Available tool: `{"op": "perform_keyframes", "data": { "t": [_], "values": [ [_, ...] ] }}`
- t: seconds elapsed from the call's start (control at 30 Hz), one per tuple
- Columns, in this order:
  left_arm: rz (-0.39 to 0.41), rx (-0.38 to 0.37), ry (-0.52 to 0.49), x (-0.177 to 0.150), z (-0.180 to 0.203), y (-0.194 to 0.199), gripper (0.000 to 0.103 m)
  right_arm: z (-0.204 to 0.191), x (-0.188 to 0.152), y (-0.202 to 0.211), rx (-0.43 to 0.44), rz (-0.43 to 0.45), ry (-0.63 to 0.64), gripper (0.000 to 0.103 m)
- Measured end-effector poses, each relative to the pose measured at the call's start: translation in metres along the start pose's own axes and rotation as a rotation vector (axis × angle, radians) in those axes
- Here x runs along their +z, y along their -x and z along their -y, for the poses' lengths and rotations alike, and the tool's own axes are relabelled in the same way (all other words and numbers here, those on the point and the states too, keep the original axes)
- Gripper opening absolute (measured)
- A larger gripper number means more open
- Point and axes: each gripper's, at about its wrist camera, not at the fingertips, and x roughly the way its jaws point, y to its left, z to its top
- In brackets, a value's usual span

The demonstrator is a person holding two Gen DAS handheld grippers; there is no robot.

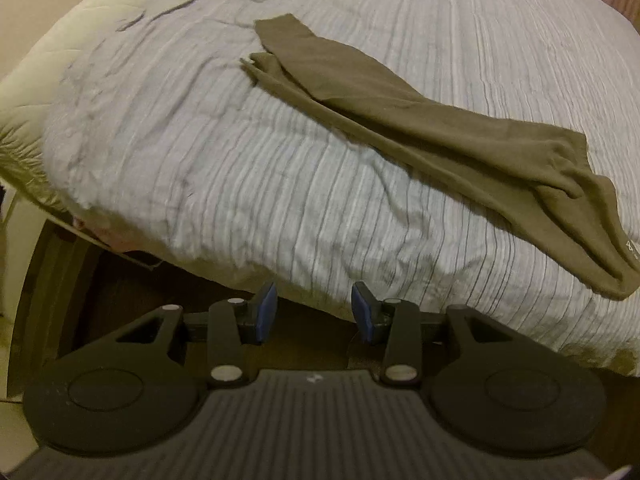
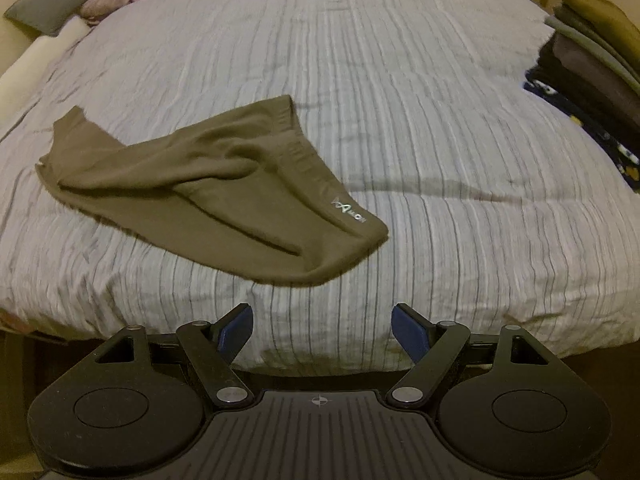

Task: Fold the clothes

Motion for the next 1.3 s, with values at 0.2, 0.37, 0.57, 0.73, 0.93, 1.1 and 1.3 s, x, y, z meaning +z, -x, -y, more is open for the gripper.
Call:
{"op": "perform_keyframes", "data": {
  "t": [0.2, 0.37, 0.57, 0.73, 0.93, 1.1, 1.3],
  "values": [
    [0.022, 0.018, 0.04, -0.014, -0.008, 0.015, 0.037, -0.018, 0.0, 0.005, 0.047, 0.004, 0.076, 0.08],
    [0.018, 0.028, 0.053, -0.026, -0.009, 0.021, 0.037, -0.028, -0.003, 0.005, 0.078, 0.0, 0.12, 0.08],
    [0.026, 0.036, 0.067, -0.032, -0.01, 0.027, 0.037, -0.024, -0.007, 0.001, 0.087, -0.014, 0.11, 0.08],
    [0.028, 0.036, 0.078, -0.03, -0.011, 0.026, 0.037, -0.017, -0.005, 0.001, 0.086, -0.004, 0.089, 0.08],
    [0.027, 0.033, 0.085, -0.011, -0.017, 0.016, 0.037, -0.005, 0.009, -0.005, 0.063, 0.011, 0.035, 0.08],
    [0.025, 0.017, 0.076, 0.024, -0.023, -0.003, 0.037, 0.0, 0.033, -0.018, 0.037, 0.026, -0.014, 0.08],
    [0.033, -0.016, 0.056, 0.091, -0.033, -0.035, 0.037, -0.009, 0.075, -0.037, -0.007, 0.033, -0.062, 0.08]
  ]
}}
